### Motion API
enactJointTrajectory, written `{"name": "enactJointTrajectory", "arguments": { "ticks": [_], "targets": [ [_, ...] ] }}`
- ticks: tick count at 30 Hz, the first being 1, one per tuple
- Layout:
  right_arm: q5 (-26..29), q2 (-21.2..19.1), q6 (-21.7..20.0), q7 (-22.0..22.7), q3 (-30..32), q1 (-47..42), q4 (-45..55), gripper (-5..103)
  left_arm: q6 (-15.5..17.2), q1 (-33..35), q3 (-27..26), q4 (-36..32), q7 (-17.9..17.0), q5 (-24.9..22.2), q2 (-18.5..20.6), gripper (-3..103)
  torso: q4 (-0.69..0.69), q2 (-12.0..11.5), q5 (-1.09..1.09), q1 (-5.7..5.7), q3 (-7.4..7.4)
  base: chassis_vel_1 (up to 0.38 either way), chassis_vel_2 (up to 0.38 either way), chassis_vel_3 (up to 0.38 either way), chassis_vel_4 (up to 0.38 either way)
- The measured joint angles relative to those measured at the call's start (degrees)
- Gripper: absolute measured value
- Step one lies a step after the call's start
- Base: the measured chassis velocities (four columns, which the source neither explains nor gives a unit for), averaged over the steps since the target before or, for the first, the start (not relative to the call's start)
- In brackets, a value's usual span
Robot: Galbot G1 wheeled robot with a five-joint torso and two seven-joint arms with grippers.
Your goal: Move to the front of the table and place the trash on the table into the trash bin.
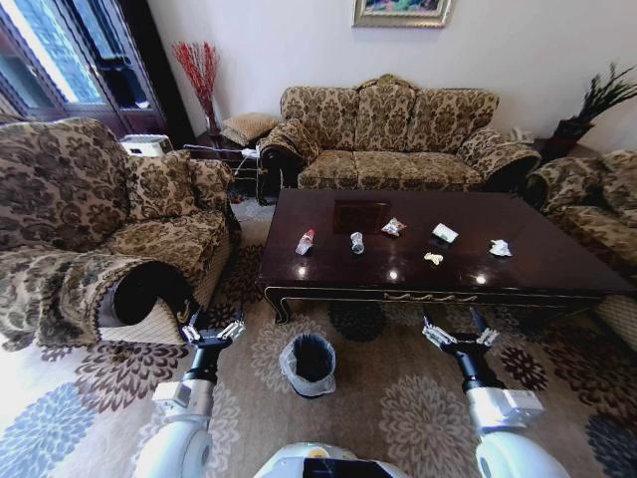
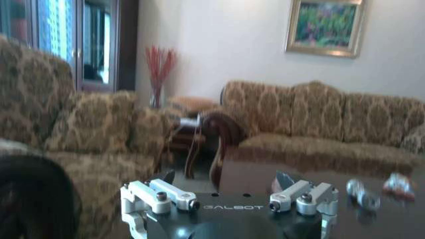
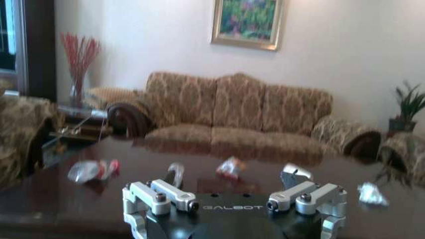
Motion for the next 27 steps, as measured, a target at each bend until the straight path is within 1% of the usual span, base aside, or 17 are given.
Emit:
{"name": "enactJointTrajectory", "arguments": {
  "ticks": [1, 3, 4, 7, 8, 9, 11, 13, 14, 15, 16, 17, 19, 20, 23, 24, 27],
  "targets": [
    [-0.1, 0.0, 0.2, -0.3, -0.2, 0.2, -2.0, 100, 0.9, -0.6, 0.4, 2.5, 0.0, -0.2, 0.2, 100, 0.0, 0.0, 0.0, 0.0, 0.0, 0.0, 0.0, 0.0, 0.0],
    [-0.7, 0.3, 1.5, -0.4, -0.3, 0.4, -4.5, 100, 1.4, -2.2, 0.9, 7.1, 0.0, 0.1, 0.3, 100, 0.0, 0.0, 0.02, 0.01, 0.01, 0.0, 0.0, 0.0, 0.0],
    [-0.7, 0.3, 1.5, -0.4, -0.3, 0.4, -4.5, 100, 1.4, -2.2, 0.9, 7.1, 0.0, 0.1, 0.3, 100, 0.0, 0.0, 0.02, 0.01, 0.01, 0.0, 0.0, 0.0, 0.0],
    [-0.6, 0.5, 2.2, -0.4, -0.1, -0.5, -5.1, 100, 1.8, -6.2, 3.0, 14.3, -0.2, 0.4, 0.6, 100, 0.01, 0.0, 0.01, 0.02, 0.02, 0.0, 0.0, 0.0, 0.0],
    [-0.6, 0.5, 2.3, -0.3, 0.1, -1.0, -4.8, 100, 1.9, -8.0, 4.5, 17.2, -0.8, 0.9, 1.2, 100, -0.01, 0.0, 0.02, 0.01, 0.01, 0.0, 0.0, 0.0, 0.0],
    [-0.6, 0.5, 2.3, -0.3, 0.1, -1.0, -4.8, 100, 1.9, -8.0, 4.5, 17.2, -0.8, 0.9, 1.2, 100, -0.01, 0.0, 0.02, 0.01, 0.01, 0.0, 0.0, 0.0, 0.0],
    [-0.7, 0.5, 2.3, 0.0, 0.4, -1.6, -3.7, 100, 2.6, -10.7, 6.7, 21.1, -1.8, 1.7, 1.8, 100, -0.01, 0.0, -0.01, 0.01, 0.01, 0.0, 0.0, 0.0, 0.0],
    [-0.9, 0.6, 2.1, 0.4, 0.9, -2.1, -1.9, 100, 3.8, -13.4, 8.7, 24.8, -2.8, 2.0, 1.9, 100, -0.01, 0.0, 0.01, 0.01, 0.01, 0.0, 0.0, 0.0, 0.0],
    [-0.9, 0.6, 2.1, 0.4, 0.9, -2.1, -1.9, 100, 3.8, -13.4, 8.7, 24.8, -2.8, 2.0, 1.9, 100, -0.01, 0.0, 0.01, 0.01, 0.01, 0.0, 0.0, 0.0, 0.0],
    [-1.0, 0.8, 1.7, 0.9, 1.2, -2.5, -0.4, 100, 4.3, -15.3, 9.9, 27.8, -3.3, 2.0, 1.5, 100, 0.0, 0.0, 0.01, 0.02, 0.01, 0.0, 0.0, 0.0, 0.0],
    [-1.2, 1.0, 1.2, 1.3, 1.4, -2.7, 0.6, 100, 4.4, -16.6, 10.7, 30.1, -3.4, 2.1, 1.1, 100, 0.0, 0.0, 0.01, 0.02, 0.01, 0.0, 0.0, 0.0, 0.0],
    [-1.2, 1.0, 1.2, 1.3, 1.4, -2.7, 0.6, 100, 4.4, -16.6, 10.7, 30.1, -3.4, 2.1, 1.1, 100, 0.0, 0.0, 0.01, 0.02, 0.01, 0.0, 0.0, 0.0, 0.0],
    [-1.8, 1.5, 0.2, 2.0, 1.3, -3.2, 2.9, 100, 4.7, -19.3, 12.5, 35.7, -3.5, 2.4, 0.5, 100, -0.01, 0.0, 0.0, 0.02, 0.01, 0.0, 0.0, 0.0, 0.0],
    [-1.8, 1.5, 0.2, 2.0, 1.3, -3.2, 2.9, 100, 4.7, -19.3, 12.5, 35.7, -3.5, 2.4, 0.5, 100, -0.01, 0.0, 0.0, 0.02, 0.01, 0.0, 0.0, 0.0, 0.0],
    [-3.0, 2.2, -0.9, 2.7, 0.8, -3.5, 5.3, 100, 7.5, -21.7, 13.7, 40.4, -3.4, 1.9, 0.9, 100, 0.0, 0.0, 0.01, 0.02, 0.01, 0.0, 0.0, 0.0, 0.0],
    [-3.0, 2.2, -0.9, 2.7, 0.8, -3.5, 5.3, 100, 7.5, -21.7, 13.7, 40.4, -3.4, 1.9, 0.9, 100, 0.0, 0.0, 0.01, 0.02, 0.01, 0.0, 0.0, 0.0, 0.0],
    [-3.9, 3.5, -1.1, 3.4, 0.5, -3.8, 7.1, 100, 8.4, -23.7, 14.4, 44.8, -3.2, 1.0, 1.3, 100, 0.0, 0.0, 0.01, 0.01, 0.01, 0.0, 0.0, 0.0, 0.0]
  ]
}}
